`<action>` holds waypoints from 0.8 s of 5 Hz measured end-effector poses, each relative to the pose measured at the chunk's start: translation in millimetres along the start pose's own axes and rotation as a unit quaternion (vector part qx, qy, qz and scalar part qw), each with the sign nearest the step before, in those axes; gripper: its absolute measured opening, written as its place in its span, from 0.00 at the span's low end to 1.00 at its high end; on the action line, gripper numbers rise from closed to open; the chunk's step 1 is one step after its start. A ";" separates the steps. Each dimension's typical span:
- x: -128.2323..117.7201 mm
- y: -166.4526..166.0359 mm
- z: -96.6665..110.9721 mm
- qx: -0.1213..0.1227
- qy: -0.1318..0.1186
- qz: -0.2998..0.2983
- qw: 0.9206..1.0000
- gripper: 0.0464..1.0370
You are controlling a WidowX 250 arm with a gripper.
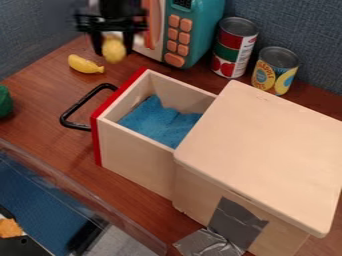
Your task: Remove the yellow object from the drawer
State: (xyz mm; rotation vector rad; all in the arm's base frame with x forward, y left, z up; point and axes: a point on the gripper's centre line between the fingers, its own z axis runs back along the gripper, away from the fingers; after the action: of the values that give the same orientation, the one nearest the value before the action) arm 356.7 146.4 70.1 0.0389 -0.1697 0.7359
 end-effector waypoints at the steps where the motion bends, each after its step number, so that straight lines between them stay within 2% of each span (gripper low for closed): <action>1: 5.8 -19.9 -10.0 0.008 -0.007 0.002 1.000 0.58; 3: -1.4 -35.2 -42.5 0.034 -0.008 0.000 0.999 0.58; 4: -13.4 -36.4 -54.5 0.042 -0.003 -0.013 0.999 0.63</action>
State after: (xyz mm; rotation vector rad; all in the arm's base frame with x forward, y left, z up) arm 379.0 115.7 15.0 0.1228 -0.1429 0.7159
